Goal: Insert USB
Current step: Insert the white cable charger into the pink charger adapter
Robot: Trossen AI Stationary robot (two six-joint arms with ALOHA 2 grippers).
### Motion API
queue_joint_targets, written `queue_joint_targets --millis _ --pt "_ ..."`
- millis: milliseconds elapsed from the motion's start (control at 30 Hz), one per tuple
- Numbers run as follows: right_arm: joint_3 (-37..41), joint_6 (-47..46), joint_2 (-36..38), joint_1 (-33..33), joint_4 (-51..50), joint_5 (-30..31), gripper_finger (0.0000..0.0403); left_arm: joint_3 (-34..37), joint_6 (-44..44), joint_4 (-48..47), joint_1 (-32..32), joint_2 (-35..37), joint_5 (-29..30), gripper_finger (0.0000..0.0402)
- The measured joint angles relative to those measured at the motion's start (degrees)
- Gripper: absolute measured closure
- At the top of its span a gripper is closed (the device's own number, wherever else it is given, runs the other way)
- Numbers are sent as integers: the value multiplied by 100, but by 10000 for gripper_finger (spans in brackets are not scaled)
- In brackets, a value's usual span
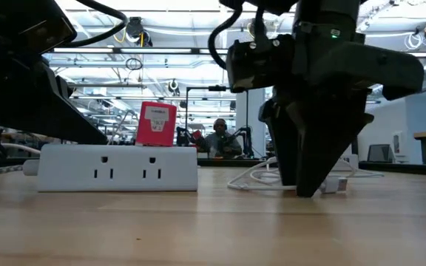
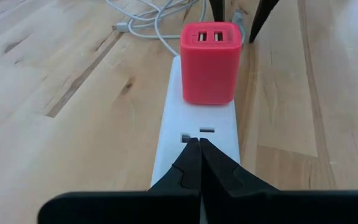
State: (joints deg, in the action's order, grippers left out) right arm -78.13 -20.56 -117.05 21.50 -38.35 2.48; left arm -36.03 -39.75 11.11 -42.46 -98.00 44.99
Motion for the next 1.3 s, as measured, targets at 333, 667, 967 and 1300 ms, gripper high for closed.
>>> queue_joint_targets --millis 333,667,967,1300 --pt "-565 397 -350 -73 -911 -196 392 2 3 -6 2 0 -8 401" --pt "-505 867 91 -143 -479 -755 402 7 13 -13 -4 -4 121 401" --pt "167 1076 1178 -189 1654 17 403 11 17 -45 -116 -11 337 401" --pt "1832 945 1091 -408 6937 318 403 11 15 -41 -118 -11 348 401"
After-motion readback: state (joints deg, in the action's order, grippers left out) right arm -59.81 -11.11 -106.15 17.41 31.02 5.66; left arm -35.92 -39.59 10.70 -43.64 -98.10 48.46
